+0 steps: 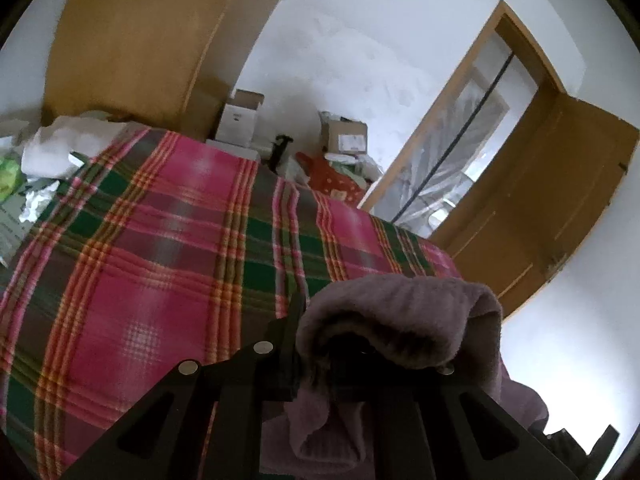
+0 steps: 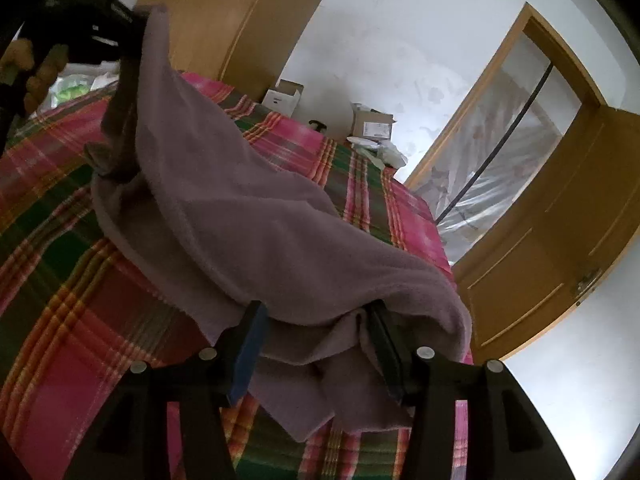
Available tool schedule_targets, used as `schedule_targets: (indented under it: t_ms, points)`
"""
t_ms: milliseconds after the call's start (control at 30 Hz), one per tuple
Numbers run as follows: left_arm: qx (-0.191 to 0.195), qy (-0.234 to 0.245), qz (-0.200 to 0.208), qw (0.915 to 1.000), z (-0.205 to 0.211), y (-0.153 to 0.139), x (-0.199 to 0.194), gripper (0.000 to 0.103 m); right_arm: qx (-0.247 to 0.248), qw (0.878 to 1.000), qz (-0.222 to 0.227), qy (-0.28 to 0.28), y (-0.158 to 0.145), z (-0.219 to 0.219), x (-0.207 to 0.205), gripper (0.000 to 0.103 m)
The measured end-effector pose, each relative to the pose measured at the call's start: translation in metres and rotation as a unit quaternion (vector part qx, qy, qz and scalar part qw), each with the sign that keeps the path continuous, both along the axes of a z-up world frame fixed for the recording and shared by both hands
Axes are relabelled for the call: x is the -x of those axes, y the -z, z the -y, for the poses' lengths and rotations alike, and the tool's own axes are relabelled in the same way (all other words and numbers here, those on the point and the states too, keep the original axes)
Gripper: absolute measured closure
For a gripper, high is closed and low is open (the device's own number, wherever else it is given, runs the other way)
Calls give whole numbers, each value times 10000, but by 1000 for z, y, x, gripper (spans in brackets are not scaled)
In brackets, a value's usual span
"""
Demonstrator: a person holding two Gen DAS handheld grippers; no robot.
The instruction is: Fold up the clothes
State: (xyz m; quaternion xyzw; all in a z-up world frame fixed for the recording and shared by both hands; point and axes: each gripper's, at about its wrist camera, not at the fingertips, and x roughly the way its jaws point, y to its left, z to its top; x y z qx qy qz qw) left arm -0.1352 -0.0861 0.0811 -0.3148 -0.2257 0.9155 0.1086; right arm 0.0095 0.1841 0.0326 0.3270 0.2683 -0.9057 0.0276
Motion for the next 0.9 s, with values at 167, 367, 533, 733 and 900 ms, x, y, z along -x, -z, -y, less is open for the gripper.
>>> schedule_targets:
  t_ms: [167,367,533,733,900]
  points:
    - [-63,-109,-40,9999,8,-3,1,92,21,9998,-111,139,-1,0,9,51]
    - [-124,-206,-144,9996,17,-9,-3,92,307,9986,-335,257,-18,-2,20,51]
    - [-126,-360,-260,9989,29,-15,-12,92,-66,9986,-431,286,-20,5,34,62]
    - [-134,-511,-256,9983,44,-17,-16,92,210,9980,-427,426,-32,0,54,99]
    - [-146,-661,-289,9973,58,-20,-19,92,712,9927,-889,410,-71,1,70,99]
